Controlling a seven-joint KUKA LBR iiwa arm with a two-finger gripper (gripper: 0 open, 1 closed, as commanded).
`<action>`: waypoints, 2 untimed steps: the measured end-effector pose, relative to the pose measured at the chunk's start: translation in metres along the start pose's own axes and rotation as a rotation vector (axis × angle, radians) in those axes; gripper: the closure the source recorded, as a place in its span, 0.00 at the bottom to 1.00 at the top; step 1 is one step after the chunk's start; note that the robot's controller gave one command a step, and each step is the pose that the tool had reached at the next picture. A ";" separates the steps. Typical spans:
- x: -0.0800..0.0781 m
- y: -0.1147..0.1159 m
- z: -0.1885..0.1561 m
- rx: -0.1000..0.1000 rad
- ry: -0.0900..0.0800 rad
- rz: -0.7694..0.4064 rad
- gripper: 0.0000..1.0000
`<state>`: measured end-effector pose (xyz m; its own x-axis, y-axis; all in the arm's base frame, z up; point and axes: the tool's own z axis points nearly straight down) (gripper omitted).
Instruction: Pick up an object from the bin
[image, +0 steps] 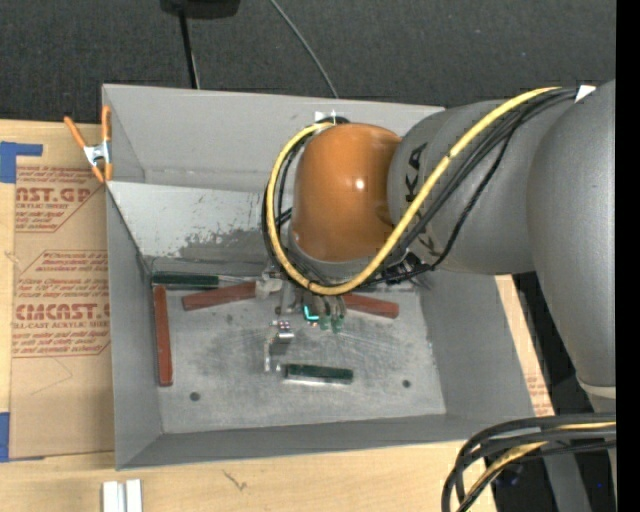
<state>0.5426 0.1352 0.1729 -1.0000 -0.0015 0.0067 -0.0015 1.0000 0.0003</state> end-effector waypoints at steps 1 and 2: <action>-0.002 -0.001 -0.004 -0.001 -0.007 0.001 0.00; 0.016 -0.056 0.080 -0.002 -0.011 0.045 0.00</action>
Offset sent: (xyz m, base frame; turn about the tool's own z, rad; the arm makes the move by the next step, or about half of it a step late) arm -0.0227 -0.0727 -0.1029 0.0594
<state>0.5257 0.0790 0.0931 -0.9990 0.0435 -0.0041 0.0435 0.9991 0.0021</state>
